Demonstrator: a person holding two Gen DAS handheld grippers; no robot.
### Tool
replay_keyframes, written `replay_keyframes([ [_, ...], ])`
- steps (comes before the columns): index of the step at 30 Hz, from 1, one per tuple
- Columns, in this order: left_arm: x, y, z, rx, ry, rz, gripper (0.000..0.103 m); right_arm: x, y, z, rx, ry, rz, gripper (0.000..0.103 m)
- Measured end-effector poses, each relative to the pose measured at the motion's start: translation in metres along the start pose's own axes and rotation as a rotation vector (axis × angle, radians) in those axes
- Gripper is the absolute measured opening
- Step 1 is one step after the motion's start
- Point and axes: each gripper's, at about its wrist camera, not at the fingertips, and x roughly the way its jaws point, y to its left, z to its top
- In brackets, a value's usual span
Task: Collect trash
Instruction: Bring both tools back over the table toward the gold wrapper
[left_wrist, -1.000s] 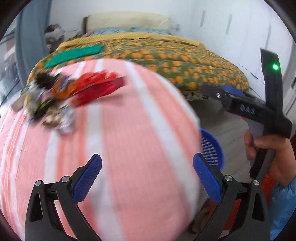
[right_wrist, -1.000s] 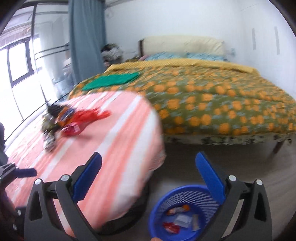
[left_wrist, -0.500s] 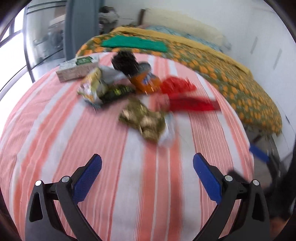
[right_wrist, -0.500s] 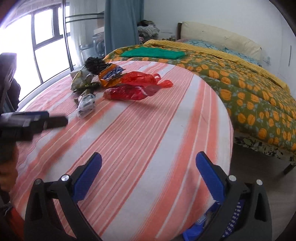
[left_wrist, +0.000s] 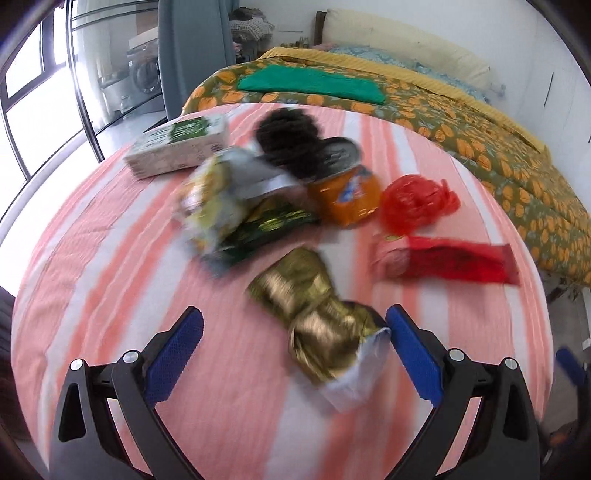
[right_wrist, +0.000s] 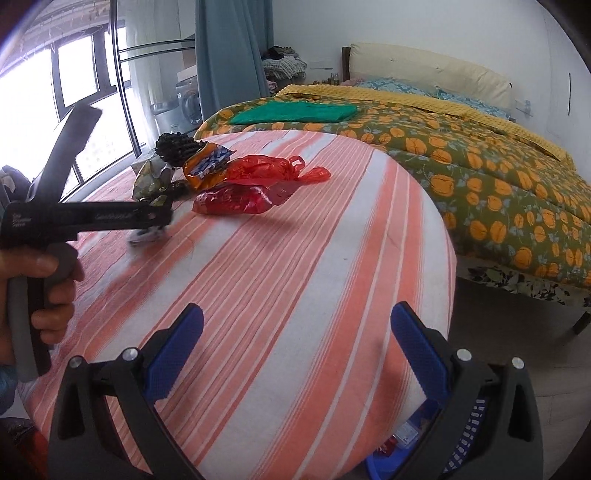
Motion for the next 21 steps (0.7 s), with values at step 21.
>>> replay_keyframes([
  [21, -0.002, 0.035, -0.035, 0.209, 0.036, -0.163, 0.098, 0.009, -0.013, 0.03, -0.006, 0.034, 0.051, 0.098],
])
